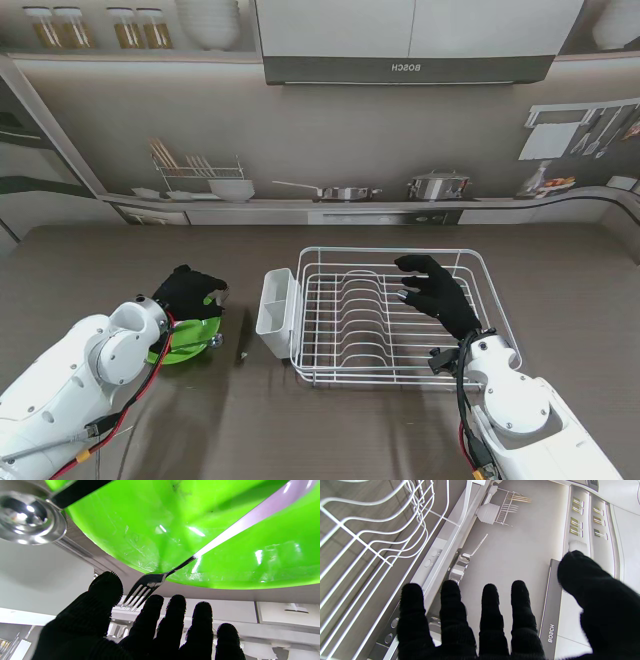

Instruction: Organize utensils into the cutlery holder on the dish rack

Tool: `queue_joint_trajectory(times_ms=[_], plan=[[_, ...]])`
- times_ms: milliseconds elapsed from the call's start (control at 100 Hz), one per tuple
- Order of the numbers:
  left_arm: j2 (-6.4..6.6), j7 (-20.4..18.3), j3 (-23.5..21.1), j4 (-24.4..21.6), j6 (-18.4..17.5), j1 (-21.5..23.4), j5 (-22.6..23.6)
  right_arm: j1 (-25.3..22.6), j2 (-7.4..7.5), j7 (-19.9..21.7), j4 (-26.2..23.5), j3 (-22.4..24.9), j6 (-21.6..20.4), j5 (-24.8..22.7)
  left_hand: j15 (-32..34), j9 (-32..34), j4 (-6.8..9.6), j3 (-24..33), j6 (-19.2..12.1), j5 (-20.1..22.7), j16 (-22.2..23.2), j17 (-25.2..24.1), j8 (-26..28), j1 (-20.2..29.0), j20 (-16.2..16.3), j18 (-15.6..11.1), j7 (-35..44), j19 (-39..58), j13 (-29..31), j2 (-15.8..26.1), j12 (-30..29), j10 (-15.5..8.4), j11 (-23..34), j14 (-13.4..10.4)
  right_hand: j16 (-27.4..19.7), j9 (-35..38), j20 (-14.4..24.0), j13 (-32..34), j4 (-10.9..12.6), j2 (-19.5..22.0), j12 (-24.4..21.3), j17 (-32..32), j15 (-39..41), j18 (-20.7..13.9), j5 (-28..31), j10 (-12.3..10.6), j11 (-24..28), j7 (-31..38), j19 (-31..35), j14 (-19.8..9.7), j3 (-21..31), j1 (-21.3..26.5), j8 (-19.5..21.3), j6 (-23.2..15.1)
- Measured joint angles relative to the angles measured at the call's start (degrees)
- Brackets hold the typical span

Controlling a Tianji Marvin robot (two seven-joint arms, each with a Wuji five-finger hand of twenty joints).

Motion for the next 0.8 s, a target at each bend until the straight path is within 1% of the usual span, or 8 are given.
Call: queue_joint_trajectory(times_ms=[60, 230, 260, 460, 530, 580, 690, 800], plan=[[0.0, 0.0, 0.0, 0.0, 0.0, 0.0, 0.3, 0.0, 0.0, 0.0, 0.0, 0.0, 0.0, 0.0, 0.0, 0.0, 0.0, 0.0, 0.6, 0.0, 0.0, 0.0, 0.0, 0.0, 0.4, 0.0, 0.0, 0.0, 0.0, 0.0, 0.0, 0.0, 0.0, 0.0, 0.0, 0.0, 0.0, 0.0, 0.0, 0.0, 0.0, 0.0, 0.0, 0.0, 0.0, 0.0, 0.0, 0.0, 0.0, 0.0, 0.0, 0.0, 0.0, 0.0], [0.0, 0.2, -0.3, -0.1, 0.1, 0.2, 0.7, 0.0, 0.0, 0.0, 0.0, 0.0, 0.0, 0.0, 0.0, 0.0, 0.0, 0.0, 0.8, 0.0, 0.0, 0.0, 0.0, 0.0, 0.5, 0.0, 0.0, 0.0, 0.0, 0.0, 0.0, 0.1, 0.0, 0.0, 0.0, 0.0, 0.0, 0.0, 0.0, 0.0, 0.0, 0.0, 0.0, 0.0, 0.0, 0.0, 0.0, 0.0, 0.0, 0.0, 0.0, 0.0, 0.0, 0.0], [-0.01, 0.2, -0.4, -0.1, 0.2, 0.2, 0.8, 0.0, 0.0, 0.0, 0.0, 0.0, 0.0, 0.0, 0.0, 0.0, 0.0, 0.0, 0.8, -0.7, 0.0, 0.0, 0.0, 0.0, 0.6, 0.0, -0.1, -0.1, 0.0, 0.0, 0.0, 0.1, 0.0, 0.0, 0.0, 0.0, 0.0, 0.0, 0.0, 0.0, 0.0, 0.0, 0.0, 0.0, 0.0, 0.0, 0.0, 0.0, 0.0, 0.0, 0.0, 0.0, 0.0, 0.0], [-0.02, 0.4, -0.7, 0.0, 0.7, 0.4, 0.8, 0.0, 0.0, 0.0, 0.0, 0.0, 0.1, 0.0, 0.0, 0.0, 0.0, -0.1, 1.4, -1.3, 0.0, 0.0, -0.2, 0.0, 0.8, 0.0, -0.5, -0.7, 0.0, 0.0, 0.0, 0.6, 0.0, 0.0, 0.0, 0.0, 0.0, 0.0, 0.0, 0.0, 0.0, 0.0, 0.0, 0.0, 0.0, 0.0, 0.0, 0.0, 0.0, 0.0, 0.0, 0.0, 0.0, 0.0], [-0.02, 0.4, -0.4, 0.5, 0.7, 0.0, 0.6, 0.0, 0.0, 0.1, 0.0, 0.0, 0.1, 0.0, 0.0, 0.0, 0.0, -0.1, 1.4, -1.3, 0.0, 0.0, -0.3, 0.0, 0.8, 0.0, -0.5, -0.7, 0.0, 0.0, 0.0, 0.6, 0.0, 0.0, 0.0, 0.0, 0.0, 0.0, 0.0, 0.0, 0.0, 0.0, 0.0, 0.0, 0.0, 0.0, 0.0, 0.0, 0.0, 0.0, 0.0, 0.0, 0.0, 0.0], [-0.02, 0.4, 0.1, 1.1, 0.7, -0.4, 0.2, 0.0, 0.0, 0.0, 0.0, 0.0, 0.1, 0.0, 0.0, 0.0, 0.0, -0.1, 1.4, -1.3, 0.0, 0.0, -0.3, 0.0, 0.8, 0.0, -0.5, -0.7, 0.0, 0.0, 0.0, 0.6, 0.0, 0.0, 0.0, 0.0, 0.0, 0.0, 0.0, 0.9, 0.0, 0.0, 0.0, 0.0, 0.0, 0.0, 0.0, 0.0, 0.0, 0.0, 0.0, 0.0, 0.0, 0.1], [-0.02, 0.5, 0.9, 2.5, 0.6, -1.3, -1.5, 0.0, -0.01, 0.0, 0.0, 0.0, 0.1, 0.0, 0.0, 0.0, 0.0, -0.1, 1.4, -1.3, 0.0, 0.0, -0.3, 0.0, 1.2, 0.0, -0.5, -0.7, 0.0, 0.0, 0.0, 0.6, -0.1, 0.0, 0.0, 0.0, 0.0, 0.0, 0.0, 0.9, 0.0, 0.0, 0.0, 0.0, 0.0, 0.0, 0.0, 0.0, 0.0, 0.0, 0.0, 0.0, 0.0, 0.1], [-0.05, 0.6, 1.3, 3.2, 0.6, -1.8, -1.6, 0.0, -0.01, 0.0, 0.0, 0.0, 0.2, 0.0, 0.0, 0.0, 0.0, -0.1, 1.4, -1.3, 0.0, 0.0, -0.3, 0.0, 1.3, 0.0, -0.5, -0.7, 0.0, 0.0, 0.0, 0.6, -0.1, 0.0, 0.0, 0.0, 0.0, 0.0, 0.0, 0.9, 0.0, 0.0, 0.0, 0.0, 0.0, 0.0, 0.0, 0.0, 0.0, 0.0, 0.0, 0.0, 0.0, 0.1]])
